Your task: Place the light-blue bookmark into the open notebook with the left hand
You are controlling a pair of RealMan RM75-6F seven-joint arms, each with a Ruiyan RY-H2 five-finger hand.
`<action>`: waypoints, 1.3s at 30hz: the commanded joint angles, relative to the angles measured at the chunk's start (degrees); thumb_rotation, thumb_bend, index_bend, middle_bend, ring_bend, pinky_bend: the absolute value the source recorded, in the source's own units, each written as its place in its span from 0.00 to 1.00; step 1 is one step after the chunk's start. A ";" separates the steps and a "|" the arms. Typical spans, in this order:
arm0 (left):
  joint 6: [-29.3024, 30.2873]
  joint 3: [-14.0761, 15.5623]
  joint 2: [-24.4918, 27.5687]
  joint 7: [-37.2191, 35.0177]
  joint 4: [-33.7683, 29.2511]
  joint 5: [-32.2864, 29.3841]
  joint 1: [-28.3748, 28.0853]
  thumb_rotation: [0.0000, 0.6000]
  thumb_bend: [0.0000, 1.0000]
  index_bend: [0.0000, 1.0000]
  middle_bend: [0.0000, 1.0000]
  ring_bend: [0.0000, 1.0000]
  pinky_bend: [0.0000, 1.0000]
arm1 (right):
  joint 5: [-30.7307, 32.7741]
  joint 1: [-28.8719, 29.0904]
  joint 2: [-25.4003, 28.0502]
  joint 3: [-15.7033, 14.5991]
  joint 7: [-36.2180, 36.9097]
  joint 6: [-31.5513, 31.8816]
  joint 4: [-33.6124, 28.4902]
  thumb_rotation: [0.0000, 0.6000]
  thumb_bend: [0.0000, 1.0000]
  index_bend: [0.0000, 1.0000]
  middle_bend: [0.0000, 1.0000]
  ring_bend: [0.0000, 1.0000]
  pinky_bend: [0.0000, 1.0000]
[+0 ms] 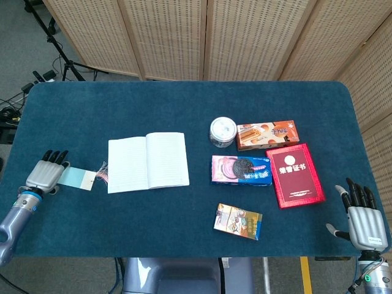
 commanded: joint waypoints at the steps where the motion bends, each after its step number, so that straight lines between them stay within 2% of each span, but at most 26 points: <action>1: 0.19 0.02 -0.15 0.06 0.14 0.08 0.05 1.00 0.24 0.29 0.00 0.00 0.00 | -0.03 0.00 0.00 0.01 0.02 0.03 0.01 1.00 0.10 0.12 0.00 0.00 0.00; 39: 1.09 0.15 -3.38 1.16 3.98 0.63 0.41 1.00 0.25 0.29 0.00 0.00 0.00 | -0.57 -0.01 -0.32 -0.04 0.09 0.40 0.31 1.00 0.10 0.12 0.00 0.00 0.00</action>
